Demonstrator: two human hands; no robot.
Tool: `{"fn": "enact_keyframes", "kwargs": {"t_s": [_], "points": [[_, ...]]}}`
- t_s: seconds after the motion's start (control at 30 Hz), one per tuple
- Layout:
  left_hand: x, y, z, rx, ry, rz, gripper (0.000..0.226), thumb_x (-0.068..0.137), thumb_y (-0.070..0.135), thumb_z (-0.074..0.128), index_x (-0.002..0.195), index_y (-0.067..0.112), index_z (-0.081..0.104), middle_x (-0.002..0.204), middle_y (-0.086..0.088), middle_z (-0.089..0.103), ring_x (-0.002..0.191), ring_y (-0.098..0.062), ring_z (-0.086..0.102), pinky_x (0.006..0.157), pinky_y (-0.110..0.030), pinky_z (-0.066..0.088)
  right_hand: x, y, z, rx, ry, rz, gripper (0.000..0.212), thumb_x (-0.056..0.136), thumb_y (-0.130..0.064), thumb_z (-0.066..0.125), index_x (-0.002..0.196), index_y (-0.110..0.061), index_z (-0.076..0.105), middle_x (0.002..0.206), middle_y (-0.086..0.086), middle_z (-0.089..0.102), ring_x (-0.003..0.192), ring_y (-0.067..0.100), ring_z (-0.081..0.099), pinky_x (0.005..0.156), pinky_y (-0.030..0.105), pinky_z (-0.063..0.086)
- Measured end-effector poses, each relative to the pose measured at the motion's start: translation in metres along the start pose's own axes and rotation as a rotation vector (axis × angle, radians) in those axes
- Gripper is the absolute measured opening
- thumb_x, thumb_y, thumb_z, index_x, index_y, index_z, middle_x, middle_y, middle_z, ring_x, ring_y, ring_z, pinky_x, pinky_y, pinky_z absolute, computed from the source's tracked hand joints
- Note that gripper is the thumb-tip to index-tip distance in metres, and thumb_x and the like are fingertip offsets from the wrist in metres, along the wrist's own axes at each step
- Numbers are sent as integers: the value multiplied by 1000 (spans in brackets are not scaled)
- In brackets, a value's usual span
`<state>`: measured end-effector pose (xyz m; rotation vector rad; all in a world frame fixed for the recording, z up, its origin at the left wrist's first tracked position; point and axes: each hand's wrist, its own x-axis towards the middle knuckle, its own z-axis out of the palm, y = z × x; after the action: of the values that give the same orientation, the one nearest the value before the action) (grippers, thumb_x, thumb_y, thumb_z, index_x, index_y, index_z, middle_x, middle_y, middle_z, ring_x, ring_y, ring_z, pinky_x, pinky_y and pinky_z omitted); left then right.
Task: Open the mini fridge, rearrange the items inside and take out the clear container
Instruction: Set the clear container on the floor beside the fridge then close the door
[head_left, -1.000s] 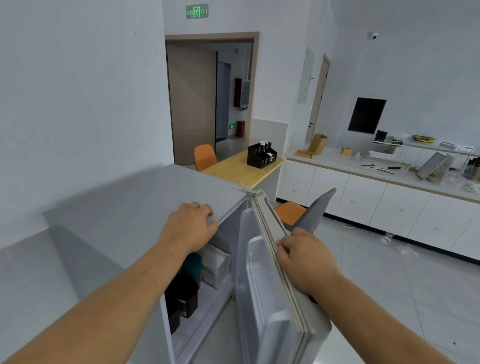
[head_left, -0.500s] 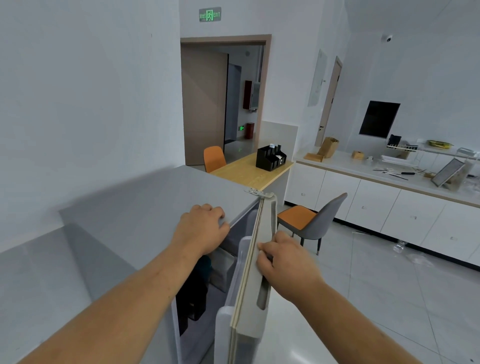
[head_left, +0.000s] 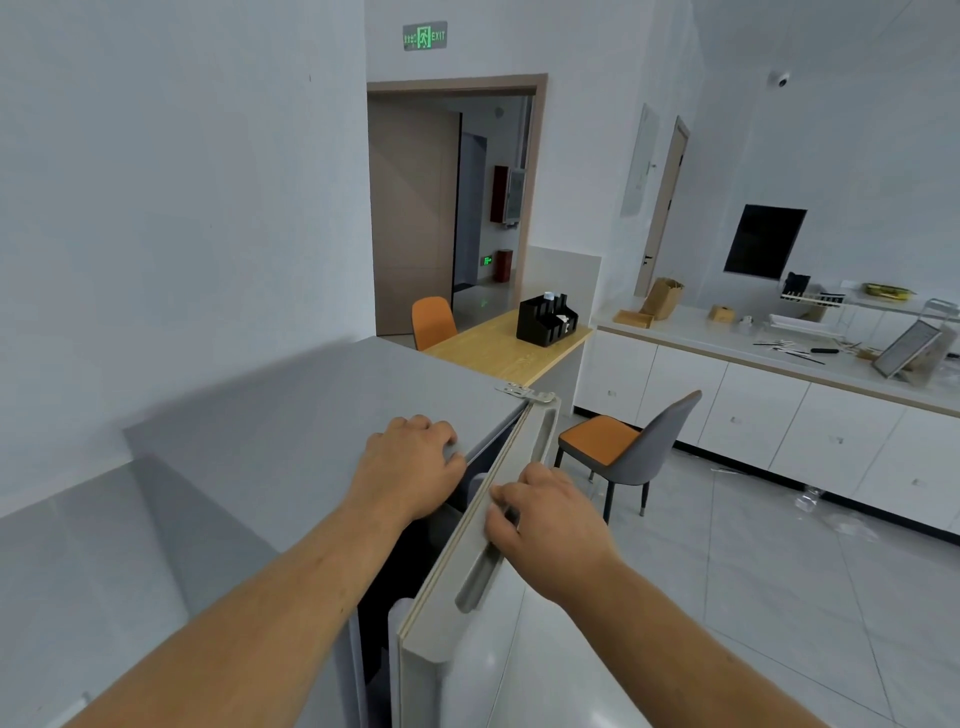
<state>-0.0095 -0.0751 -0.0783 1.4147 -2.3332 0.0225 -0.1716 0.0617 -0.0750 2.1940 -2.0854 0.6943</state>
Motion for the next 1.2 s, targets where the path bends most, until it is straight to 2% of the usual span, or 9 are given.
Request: {"fn": "enact_keyframes", "kwargs": {"t_s": [0.23, 0.67, 1.2], "points": [[1, -1, 2, -8, 5, -6, 42, 92, 53, 40, 122, 33, 62, 120, 4, 63, 108, -20, 52, 86, -42, 44, 7, -5, 6, -8, -7, 3, 36, 101, -48, 39, 104, -28, 69, 93, -7, 48, 95, 11, 43, 80, 27, 45], [0, -1, 0, -10, 3, -1, 42, 94, 52, 41, 124, 32, 61, 122, 2, 63, 110, -22, 51, 89, -43, 44, 19, -14, 12, -23, -32, -3, 41, 101, -48, 37, 115, -27, 69, 97, -5, 50, 98, 15, 43, 88, 30, 43], [4, -6, 0, -80, -32, -5, 40, 91, 53, 44, 123, 38, 62, 126, 6, 61, 113, -19, 49, 92, -41, 39, 29, -21, 22, -28, -13, -24, 39, 101, -49, 38, 108, -26, 68, 94, -3, 48, 96, 15, 39, 87, 32, 45]]}}
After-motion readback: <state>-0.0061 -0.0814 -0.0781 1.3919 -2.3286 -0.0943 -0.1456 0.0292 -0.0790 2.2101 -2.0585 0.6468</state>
